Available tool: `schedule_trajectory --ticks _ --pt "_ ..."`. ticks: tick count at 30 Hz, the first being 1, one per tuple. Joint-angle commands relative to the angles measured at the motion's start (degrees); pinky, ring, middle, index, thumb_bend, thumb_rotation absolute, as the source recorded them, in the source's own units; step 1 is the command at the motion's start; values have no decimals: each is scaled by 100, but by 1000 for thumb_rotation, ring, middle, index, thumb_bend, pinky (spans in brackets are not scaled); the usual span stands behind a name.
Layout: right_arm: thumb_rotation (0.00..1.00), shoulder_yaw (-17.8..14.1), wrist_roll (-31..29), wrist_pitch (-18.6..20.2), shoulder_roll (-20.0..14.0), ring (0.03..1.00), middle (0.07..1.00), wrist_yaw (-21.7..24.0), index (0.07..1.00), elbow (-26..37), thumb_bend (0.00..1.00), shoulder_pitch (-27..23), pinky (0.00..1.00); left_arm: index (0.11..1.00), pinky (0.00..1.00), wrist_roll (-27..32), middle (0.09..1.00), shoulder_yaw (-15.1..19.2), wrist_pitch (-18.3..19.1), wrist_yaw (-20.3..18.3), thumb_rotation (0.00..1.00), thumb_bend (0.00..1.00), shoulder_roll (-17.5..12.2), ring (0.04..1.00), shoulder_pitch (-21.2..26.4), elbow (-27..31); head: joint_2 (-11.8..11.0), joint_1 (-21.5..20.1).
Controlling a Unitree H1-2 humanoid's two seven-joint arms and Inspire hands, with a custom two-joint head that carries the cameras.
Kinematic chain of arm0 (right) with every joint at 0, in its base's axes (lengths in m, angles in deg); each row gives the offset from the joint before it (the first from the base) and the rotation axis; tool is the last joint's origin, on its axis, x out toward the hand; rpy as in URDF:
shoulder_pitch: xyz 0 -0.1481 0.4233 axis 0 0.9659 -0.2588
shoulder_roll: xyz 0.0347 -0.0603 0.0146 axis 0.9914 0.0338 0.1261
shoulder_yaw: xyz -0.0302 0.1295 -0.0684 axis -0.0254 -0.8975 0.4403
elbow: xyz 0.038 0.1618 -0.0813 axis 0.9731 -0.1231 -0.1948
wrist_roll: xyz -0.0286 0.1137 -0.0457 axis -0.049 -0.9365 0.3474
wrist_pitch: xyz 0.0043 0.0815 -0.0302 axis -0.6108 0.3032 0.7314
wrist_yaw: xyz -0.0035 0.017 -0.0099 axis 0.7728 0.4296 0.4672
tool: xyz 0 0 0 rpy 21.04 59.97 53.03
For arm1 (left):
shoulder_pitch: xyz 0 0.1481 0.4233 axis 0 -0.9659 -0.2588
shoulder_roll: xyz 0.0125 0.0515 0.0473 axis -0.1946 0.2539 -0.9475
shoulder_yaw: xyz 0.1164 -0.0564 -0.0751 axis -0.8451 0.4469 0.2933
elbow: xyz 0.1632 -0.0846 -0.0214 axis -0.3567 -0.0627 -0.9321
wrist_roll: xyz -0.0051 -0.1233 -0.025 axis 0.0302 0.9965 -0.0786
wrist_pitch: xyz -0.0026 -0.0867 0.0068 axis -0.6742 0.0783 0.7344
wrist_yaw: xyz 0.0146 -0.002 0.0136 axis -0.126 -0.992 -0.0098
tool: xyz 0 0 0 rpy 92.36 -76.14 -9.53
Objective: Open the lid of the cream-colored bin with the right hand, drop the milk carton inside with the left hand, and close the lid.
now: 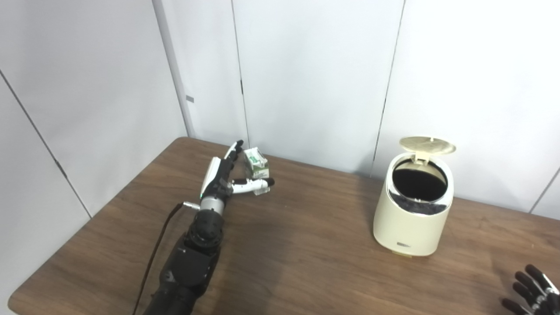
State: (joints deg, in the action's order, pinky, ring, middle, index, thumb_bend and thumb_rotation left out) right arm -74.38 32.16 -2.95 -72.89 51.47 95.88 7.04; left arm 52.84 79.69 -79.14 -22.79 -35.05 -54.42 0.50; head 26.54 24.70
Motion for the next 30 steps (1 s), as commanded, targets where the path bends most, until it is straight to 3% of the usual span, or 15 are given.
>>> schedule_trajectory --ticks 1,8,10,18,22,23,24,26,30 --pt "993 -21 -206 -284 -18 962 925 122 940 95 742 -121 899 941 781 70 879 26 -151 6 165 891 -140 850 303 -9 4 -2" --pt "979 -46 -261 -242 38 962 907 73 936 74 761 -117 929 854 654 96 769 -39 -141 76 95 840 -122 734 458 -273 16 -81" --pt "994 12 -130 -245 11 949 892 51 923 125 721 -94 915 819 623 118 726 -64 -170 53 88 807 -122 687 526 -399 22 -91" --pt "1000 20 19 -282 -14 932 884 -4 903 152 673 -68 906 774 565 43 701 -214 -302 122 3 750 -135 636 757 -838 44 -126" --pt "1000 36 46 -274 -64 929 882 31 910 210 660 -48 899 668 528 -47 649 -241 -443 368 0 713 -101 599 832 -997 80 -109" --pt "1000 38 58 -267 -71 926 879 30 910 226 658 -41 894 566 508 -82 621 -251 -444 439 23 596 -95 576 841 -1012 80 -109" --pt "1000 34 54 -254 -77 925 878 31 910 247 658 -32 892 531 501 -115 612 -250 -380 531 30 557 -77 568 854 -1008 97 -93" --pt "1000 19 12 -227 -73 930 881 40 916 266 649 -26 900 499 474 -176 527 -243 -378 712 7 530 -49 533 884 -1056 97 -93" --pt "1000 33 11 -223 -134 938 890 96 932 297 633 -8 918 469 466 -273 521 -242 -347 958 0 518 13 510 867 -988 152 -79"
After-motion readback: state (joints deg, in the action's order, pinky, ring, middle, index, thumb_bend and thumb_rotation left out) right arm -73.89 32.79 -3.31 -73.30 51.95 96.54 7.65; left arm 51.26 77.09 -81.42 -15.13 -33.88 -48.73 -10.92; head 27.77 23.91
